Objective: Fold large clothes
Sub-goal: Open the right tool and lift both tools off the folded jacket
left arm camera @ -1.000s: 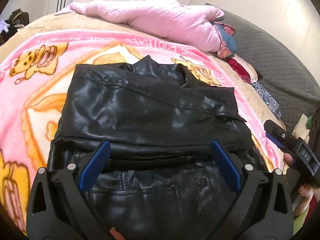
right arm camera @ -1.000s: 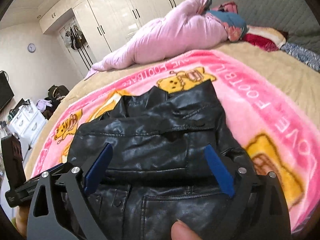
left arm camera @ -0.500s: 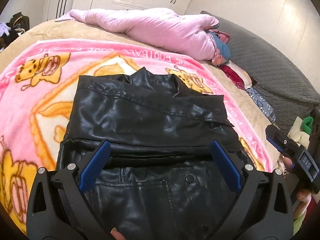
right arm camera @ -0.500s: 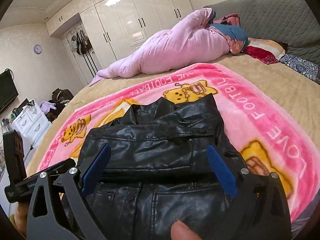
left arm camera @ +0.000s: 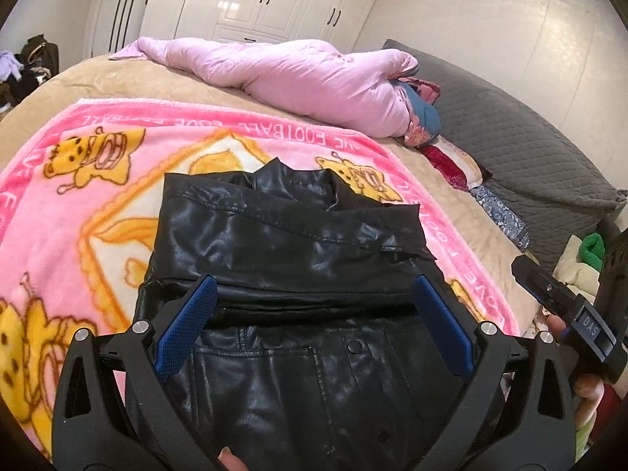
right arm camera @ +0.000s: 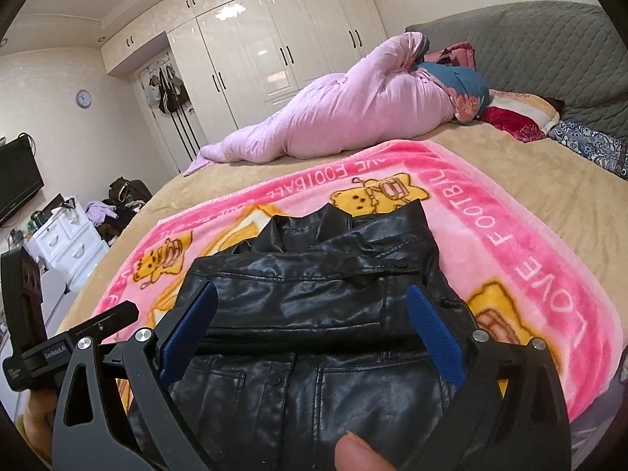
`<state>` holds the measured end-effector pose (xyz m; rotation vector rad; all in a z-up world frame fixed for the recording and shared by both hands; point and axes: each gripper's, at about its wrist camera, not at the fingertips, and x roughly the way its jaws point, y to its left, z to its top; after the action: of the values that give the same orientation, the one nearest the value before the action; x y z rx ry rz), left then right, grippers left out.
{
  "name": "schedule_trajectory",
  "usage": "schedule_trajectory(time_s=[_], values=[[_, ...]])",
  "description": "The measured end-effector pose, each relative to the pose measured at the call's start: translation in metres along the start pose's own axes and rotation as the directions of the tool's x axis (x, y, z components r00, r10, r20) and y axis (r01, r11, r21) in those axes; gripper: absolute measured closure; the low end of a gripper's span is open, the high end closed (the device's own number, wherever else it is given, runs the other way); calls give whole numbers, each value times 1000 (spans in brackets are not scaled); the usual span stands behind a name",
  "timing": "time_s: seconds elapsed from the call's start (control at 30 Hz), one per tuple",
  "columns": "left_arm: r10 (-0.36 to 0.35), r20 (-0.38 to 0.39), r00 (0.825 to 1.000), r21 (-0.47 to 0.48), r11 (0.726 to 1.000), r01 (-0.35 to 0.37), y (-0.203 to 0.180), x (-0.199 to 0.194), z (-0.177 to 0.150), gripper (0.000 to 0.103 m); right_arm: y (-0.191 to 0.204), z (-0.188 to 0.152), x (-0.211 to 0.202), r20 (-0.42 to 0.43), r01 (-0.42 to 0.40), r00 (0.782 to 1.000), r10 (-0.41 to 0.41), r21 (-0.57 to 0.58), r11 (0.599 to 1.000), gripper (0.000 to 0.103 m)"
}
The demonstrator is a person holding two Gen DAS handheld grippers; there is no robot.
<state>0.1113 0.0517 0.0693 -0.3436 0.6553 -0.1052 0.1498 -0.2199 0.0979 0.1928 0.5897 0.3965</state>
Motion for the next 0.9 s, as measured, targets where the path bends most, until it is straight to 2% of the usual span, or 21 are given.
schedule_trajectory(time_s=[0.57,0.9], values=[[-44,59,997,-2,999,44,-1,-41,0,10,-2,-6,-40,7,29,1000,-30,15,999,6],[-61,59,996,3,998,61,-6,-55,-4,10,-6,-10,-61,9,35,999,-35,3,999,6]])
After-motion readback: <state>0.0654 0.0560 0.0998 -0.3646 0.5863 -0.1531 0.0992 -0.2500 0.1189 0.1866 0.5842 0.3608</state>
